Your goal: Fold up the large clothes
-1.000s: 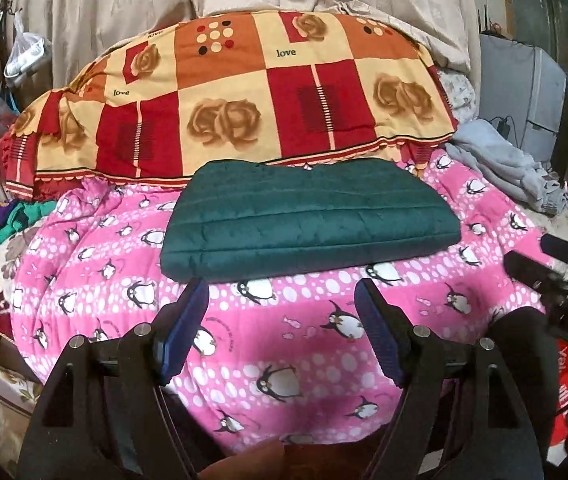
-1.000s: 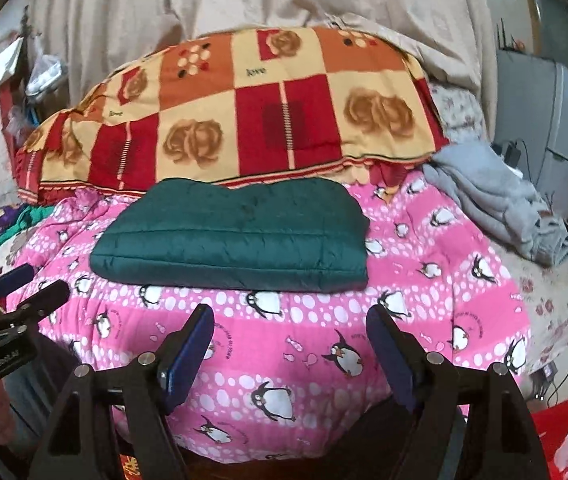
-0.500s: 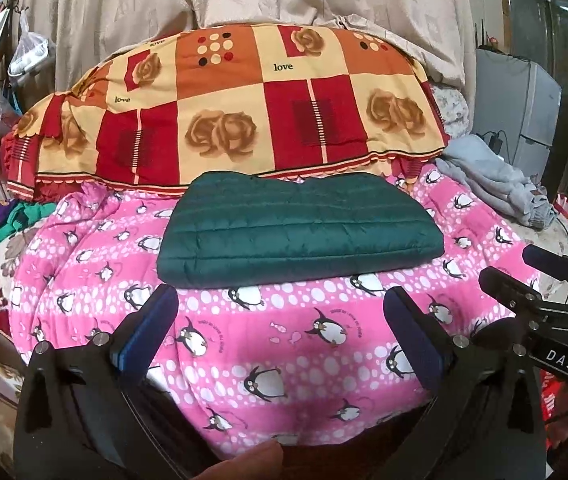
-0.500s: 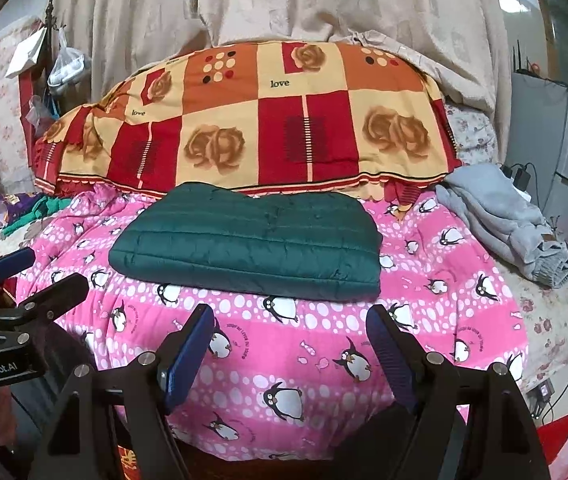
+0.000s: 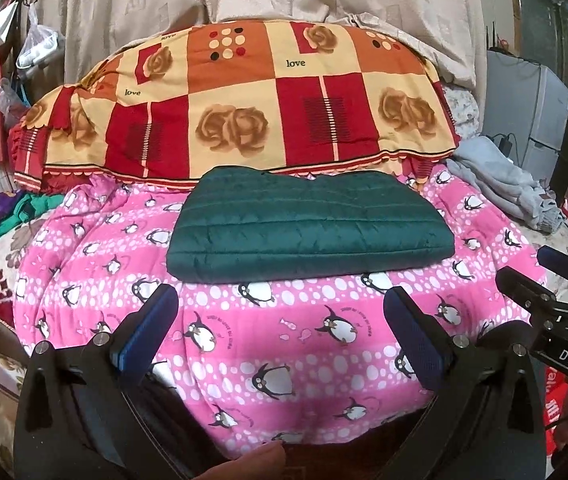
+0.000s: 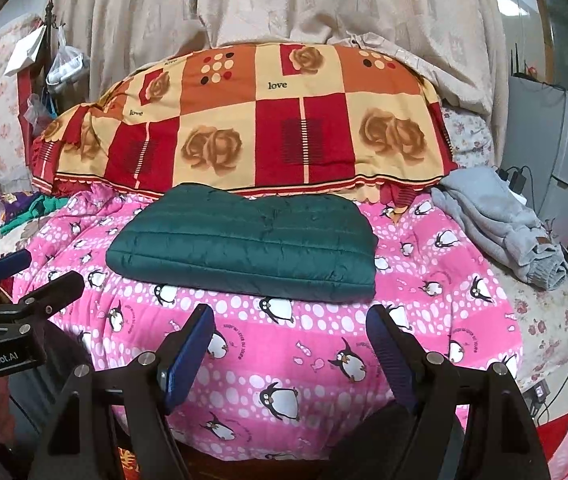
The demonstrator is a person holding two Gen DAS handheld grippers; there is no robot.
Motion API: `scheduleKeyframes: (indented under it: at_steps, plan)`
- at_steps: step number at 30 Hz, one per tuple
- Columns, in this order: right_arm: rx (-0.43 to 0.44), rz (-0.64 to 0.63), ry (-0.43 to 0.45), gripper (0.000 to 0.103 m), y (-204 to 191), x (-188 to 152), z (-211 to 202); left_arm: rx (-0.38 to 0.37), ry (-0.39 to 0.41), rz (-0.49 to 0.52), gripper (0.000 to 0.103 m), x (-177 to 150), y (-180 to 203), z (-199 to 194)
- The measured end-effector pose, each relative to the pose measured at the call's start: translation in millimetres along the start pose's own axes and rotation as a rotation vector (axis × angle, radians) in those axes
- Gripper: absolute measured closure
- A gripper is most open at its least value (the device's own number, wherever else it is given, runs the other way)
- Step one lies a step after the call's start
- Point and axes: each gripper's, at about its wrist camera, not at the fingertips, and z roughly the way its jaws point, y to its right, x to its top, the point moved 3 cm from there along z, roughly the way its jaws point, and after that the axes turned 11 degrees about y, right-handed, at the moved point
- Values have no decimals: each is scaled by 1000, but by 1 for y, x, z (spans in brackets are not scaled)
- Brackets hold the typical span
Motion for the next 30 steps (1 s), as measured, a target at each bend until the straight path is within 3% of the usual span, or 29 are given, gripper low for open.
scheduleKeyframes:
  at_steps: [4,30]
  plan:
    - [-35,-3,-19,27,2,1,2,-2,-4,-10,0,-1,-1,1]
    - [-25,-19,-17,27,-5,1,4,-7,-11,-12,0,-1,-3,3]
